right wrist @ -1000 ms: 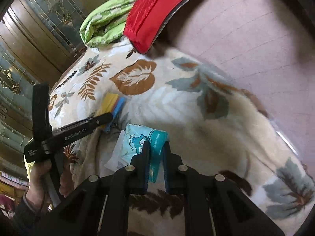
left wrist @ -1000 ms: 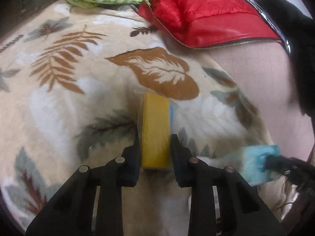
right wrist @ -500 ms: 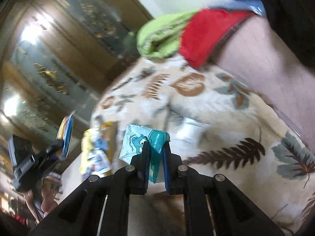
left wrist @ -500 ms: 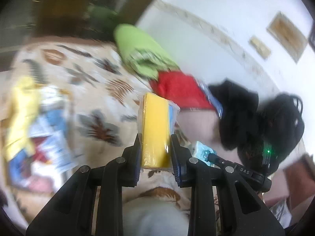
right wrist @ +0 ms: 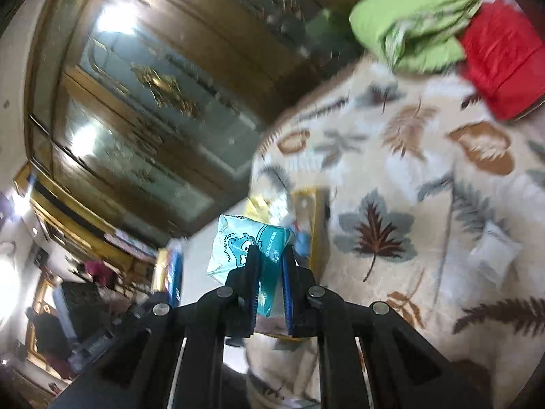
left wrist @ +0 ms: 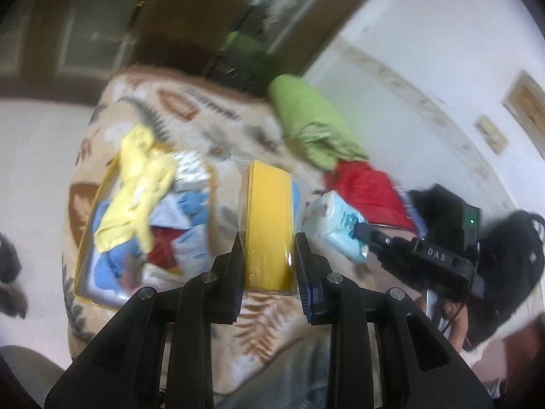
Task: Organize soft objects
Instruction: 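Carry the sponge with the left tool and wipes packet with the right tool into the tray, then open both, then move both tools down to the white packet on the bedspread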
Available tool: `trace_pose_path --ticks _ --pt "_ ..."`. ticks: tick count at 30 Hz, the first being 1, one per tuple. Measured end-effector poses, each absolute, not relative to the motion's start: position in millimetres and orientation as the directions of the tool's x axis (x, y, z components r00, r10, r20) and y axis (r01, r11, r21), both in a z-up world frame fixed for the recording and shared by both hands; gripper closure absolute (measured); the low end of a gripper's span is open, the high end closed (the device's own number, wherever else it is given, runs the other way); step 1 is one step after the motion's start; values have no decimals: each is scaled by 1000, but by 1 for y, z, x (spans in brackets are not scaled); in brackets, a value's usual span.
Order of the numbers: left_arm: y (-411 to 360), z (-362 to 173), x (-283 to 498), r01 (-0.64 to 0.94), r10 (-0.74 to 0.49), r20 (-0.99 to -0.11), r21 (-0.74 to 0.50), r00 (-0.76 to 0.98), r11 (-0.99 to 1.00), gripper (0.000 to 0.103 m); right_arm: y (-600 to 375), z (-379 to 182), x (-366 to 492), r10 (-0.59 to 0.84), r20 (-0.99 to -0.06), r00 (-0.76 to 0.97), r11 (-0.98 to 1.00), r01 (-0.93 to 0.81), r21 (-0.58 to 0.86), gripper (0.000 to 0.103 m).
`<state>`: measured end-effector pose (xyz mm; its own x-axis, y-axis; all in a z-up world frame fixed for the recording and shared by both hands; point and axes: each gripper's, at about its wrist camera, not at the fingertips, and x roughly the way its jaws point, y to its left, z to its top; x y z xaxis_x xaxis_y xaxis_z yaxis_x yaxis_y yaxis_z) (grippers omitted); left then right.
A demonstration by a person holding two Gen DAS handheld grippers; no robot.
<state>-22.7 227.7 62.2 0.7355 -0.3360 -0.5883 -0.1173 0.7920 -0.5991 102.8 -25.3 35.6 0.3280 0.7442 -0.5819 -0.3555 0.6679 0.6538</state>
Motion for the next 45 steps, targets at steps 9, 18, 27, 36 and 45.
trace_pose_path --ticks 9,18,27,36,45 --pt "298 -16 -5 -284 -208 -701 -516 682 808 77 67 -40 134 692 -703 164 693 -423 584 93" --pt "307 -22 18 -367 -289 -766 -556 574 746 77 124 -12 152 566 -816 119 758 -463 459 93" --pt "300 -58 6 -398 -166 -801 -451 575 799 77 138 -46 142 634 -740 223 703 -564 433 88" --pt "291 -25 -38 -271 -240 -701 -533 672 801 51 78 26 116 632 -710 312 768 -374 520 42" --pt "222 13 -84 -35 -358 -577 -559 734 829 29 -82 50 59 642 -665 380 766 -322 556 38"
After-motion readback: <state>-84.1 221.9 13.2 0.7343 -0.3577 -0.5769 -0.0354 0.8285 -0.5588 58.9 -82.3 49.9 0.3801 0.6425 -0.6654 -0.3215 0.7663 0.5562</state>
